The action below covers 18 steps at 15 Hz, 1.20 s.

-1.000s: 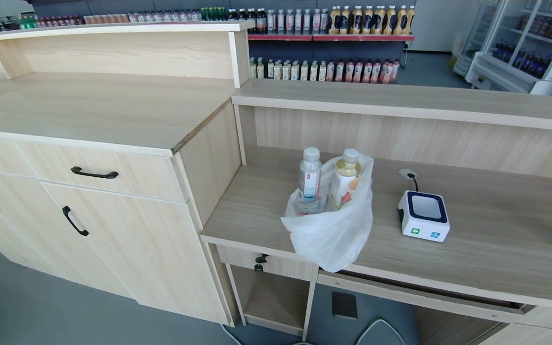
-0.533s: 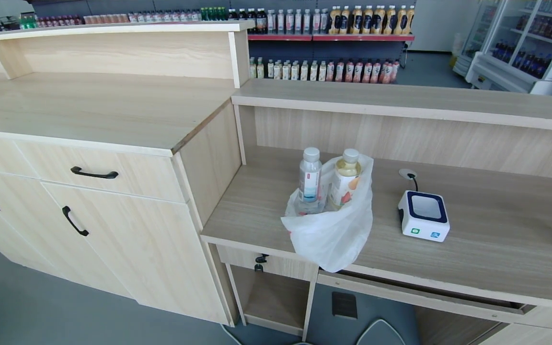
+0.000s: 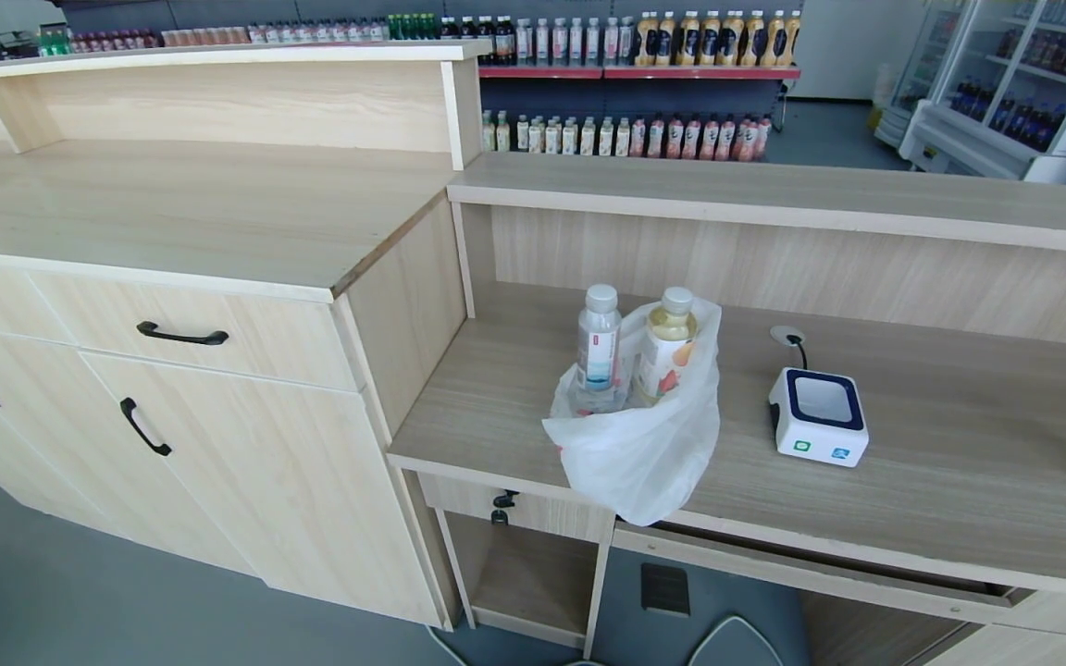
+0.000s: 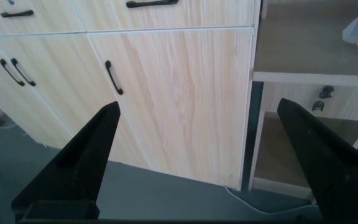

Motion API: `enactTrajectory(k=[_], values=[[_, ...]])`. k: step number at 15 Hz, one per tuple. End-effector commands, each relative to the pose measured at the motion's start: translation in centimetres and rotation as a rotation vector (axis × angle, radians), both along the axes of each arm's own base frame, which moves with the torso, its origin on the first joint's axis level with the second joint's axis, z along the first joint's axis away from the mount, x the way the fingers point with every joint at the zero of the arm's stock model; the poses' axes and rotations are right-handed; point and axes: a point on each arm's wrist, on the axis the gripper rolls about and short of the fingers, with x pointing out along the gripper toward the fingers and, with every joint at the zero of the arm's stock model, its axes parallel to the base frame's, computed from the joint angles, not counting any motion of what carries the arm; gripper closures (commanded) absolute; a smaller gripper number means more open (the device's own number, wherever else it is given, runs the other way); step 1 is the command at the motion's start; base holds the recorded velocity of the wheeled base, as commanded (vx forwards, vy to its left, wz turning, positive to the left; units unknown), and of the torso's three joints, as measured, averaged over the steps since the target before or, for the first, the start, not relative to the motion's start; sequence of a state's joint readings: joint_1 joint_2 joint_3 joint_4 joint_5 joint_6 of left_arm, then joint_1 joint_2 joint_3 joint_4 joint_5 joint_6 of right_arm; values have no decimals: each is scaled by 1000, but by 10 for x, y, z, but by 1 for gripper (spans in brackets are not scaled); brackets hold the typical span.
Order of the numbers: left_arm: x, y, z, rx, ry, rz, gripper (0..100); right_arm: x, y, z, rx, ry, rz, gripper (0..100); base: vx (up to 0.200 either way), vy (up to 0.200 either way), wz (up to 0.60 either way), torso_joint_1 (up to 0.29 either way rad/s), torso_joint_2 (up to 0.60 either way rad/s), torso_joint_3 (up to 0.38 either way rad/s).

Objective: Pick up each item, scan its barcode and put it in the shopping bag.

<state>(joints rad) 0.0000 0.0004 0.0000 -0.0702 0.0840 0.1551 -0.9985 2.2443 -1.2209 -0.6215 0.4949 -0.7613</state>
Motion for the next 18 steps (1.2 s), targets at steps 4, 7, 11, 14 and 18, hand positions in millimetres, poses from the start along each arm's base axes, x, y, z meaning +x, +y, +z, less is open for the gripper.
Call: enactTrajectory(k=[4, 7, 11, 14, 18], values=[[0, 0, 0, 0, -1, 0, 0, 26, 14, -5, 30, -45, 46, 0, 0, 0, 0, 0, 0, 0], [0, 0, 0, 0, -1, 0, 0, 32, 24, -17, 64, -18, 68, 0, 0, 0, 0, 0, 0, 0], [0, 0, 0, 0, -1, 0, 0, 40, 38, -28, 87, -1, 104, 0, 0, 0, 0, 0, 0, 0], [0, 0, 0, 0, -1, 0, 0, 45, 41, -28, 78, -7, 118, 0, 0, 0, 0, 0, 0, 0], [0, 0, 0, 0, -1, 0, 0, 45, 42, -27, 70, -8, 120, 100, 0, 0, 0, 0, 0, 0]])
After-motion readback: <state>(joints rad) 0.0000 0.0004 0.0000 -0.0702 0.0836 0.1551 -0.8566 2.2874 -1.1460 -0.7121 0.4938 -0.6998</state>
